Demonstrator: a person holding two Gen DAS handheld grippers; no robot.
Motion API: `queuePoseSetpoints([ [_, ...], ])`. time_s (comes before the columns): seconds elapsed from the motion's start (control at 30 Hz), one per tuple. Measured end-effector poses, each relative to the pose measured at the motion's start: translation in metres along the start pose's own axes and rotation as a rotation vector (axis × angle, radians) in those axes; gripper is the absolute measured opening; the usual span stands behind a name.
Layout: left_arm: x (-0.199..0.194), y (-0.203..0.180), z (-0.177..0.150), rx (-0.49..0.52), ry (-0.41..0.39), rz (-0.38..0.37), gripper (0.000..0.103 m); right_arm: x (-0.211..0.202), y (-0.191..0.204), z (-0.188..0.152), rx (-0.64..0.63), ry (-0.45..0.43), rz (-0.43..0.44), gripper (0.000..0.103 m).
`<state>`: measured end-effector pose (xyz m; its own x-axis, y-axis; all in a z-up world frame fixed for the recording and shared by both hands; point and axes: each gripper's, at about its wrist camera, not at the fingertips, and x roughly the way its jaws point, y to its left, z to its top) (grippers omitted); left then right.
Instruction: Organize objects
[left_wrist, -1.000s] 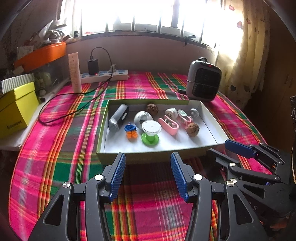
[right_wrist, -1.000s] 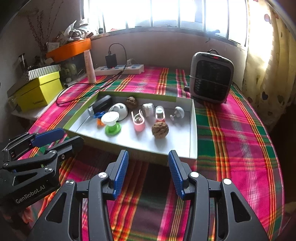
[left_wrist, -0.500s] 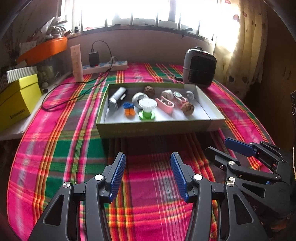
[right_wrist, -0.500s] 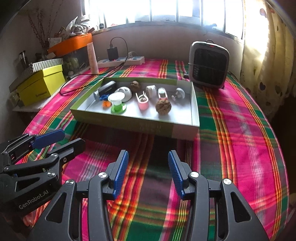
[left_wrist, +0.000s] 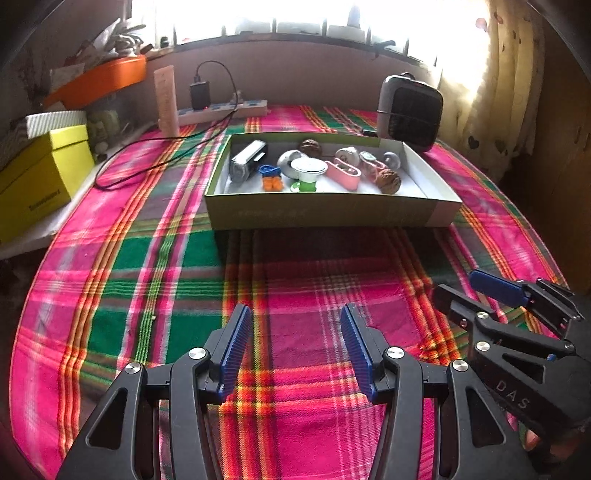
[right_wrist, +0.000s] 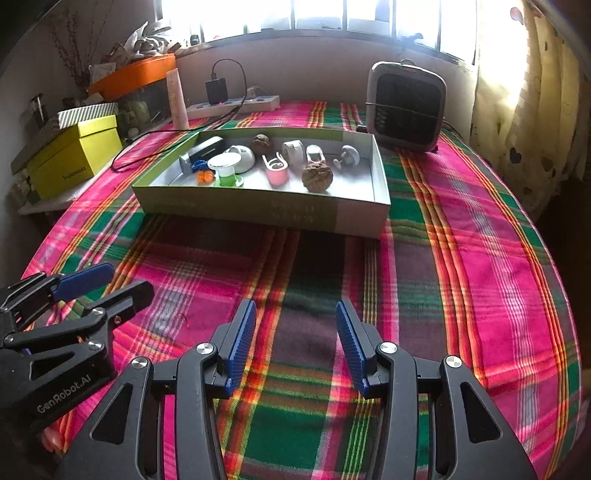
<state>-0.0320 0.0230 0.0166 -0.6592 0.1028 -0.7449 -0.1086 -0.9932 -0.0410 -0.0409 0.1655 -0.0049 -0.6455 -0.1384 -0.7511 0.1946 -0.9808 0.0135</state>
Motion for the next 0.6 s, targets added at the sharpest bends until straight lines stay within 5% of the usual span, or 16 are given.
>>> queuePoseSetpoints([
  [0.6,0.001,-0.004,-0.015,-0.015,0.005,0.027,0.050,-0.004,-0.001,-0.015,0.021,-0.007,-0.031,0.046],
])
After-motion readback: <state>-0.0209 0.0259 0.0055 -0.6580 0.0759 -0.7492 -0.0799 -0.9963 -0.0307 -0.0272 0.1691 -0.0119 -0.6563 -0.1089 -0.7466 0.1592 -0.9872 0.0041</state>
